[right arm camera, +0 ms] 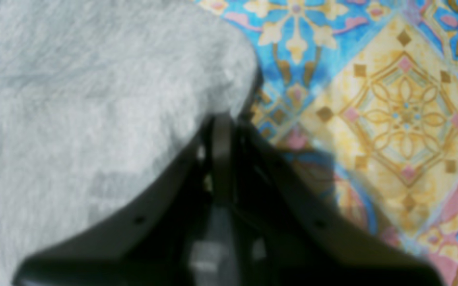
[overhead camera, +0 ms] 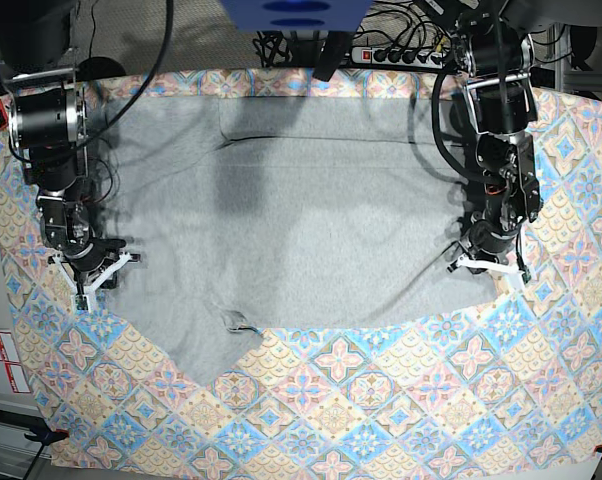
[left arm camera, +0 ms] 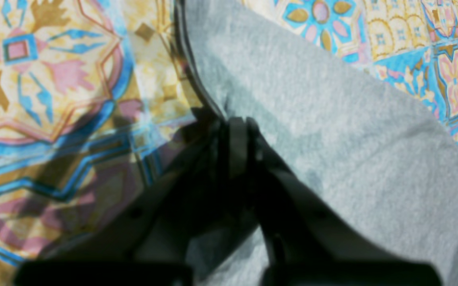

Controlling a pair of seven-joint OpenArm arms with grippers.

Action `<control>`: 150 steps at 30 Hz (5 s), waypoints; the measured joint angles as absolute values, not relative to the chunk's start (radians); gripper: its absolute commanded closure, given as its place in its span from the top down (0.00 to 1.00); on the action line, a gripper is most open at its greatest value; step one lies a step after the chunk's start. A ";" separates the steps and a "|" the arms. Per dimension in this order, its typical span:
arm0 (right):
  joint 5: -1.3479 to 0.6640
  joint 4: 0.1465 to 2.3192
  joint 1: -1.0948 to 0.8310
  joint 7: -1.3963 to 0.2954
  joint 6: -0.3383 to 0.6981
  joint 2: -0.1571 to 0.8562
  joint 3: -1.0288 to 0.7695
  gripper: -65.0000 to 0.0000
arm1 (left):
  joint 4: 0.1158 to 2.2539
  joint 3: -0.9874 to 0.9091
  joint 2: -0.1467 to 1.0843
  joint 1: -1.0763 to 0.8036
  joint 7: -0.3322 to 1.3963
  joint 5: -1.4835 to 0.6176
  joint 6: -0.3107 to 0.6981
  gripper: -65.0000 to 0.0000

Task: Fold the T-shirt properly
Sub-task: 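Pinch the shirt's side edges with both grippers, then pull the side edges back toward the collar, folding the shirt lengthwise, then slide the right gripper along the strip's end and pinch it near the collar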

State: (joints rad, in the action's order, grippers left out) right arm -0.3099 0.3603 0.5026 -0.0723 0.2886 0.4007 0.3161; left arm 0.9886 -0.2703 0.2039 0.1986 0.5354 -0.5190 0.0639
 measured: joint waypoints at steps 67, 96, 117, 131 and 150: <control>-0.299 1.232 -0.224 -0.105 0.303 0.477 -0.112 0.01 | 1.536 -0.361 0.239 -0.361 0.542 -0.653 0.075 0.00; -0.298 1.253 -0.225 -0.107 0.302 0.474 -0.107 0.01 | 1.707 -0.330 0.271 -0.483 0.532 -0.660 0.075 0.00; -0.295 1.254 -0.252 -0.176 0.302 0.474 -0.107 0.10 | 1.460 -0.327 0.300 -0.451 0.535 -0.661 0.083 0.07; -0.296 1.304 -0.249 -0.206 0.292 0.453 -0.208 0.27 | 1.457 -0.331 0.299 -0.440 0.528 -0.661 0.080 0.23; -0.294 1.499 -0.210 -0.293 0.294 0.379 -0.184 0.28 | 1.454 -0.329 0.297 -0.432 0.527 -0.660 0.075 0.23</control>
State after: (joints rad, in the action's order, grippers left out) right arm -0.2939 1.4994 -0.2096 -0.2932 0.2939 0.3786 -0.1841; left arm 1.4544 -0.3294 0.2974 -0.4320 0.5274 -0.6598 0.0753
